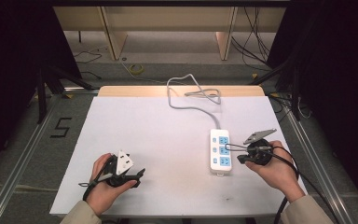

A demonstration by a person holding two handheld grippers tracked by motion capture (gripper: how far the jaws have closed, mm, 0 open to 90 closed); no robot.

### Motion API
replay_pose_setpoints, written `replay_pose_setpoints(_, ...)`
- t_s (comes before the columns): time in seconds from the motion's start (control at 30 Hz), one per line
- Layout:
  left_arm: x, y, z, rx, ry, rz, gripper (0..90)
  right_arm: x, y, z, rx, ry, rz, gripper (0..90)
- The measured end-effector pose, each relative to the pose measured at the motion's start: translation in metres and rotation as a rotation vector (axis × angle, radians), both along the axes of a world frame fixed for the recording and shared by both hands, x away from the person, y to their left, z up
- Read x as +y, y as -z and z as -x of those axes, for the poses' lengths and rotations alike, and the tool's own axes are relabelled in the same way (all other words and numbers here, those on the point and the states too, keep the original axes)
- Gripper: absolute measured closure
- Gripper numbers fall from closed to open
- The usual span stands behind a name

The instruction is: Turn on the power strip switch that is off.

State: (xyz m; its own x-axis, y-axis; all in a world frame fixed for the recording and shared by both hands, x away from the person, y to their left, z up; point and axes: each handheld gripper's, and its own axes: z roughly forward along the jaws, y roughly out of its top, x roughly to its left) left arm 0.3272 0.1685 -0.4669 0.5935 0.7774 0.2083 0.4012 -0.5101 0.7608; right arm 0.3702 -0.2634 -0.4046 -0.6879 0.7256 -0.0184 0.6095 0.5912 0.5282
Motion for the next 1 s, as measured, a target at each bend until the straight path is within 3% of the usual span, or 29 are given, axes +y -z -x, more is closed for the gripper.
replay_pose_setpoints(1.0, -0.001, 0.0, 0.0, -0.002, 0.001, 0.004, 24.9, 0.02, -0.005, -0.008, 0.023, -0.043, 0.04, 90.0)
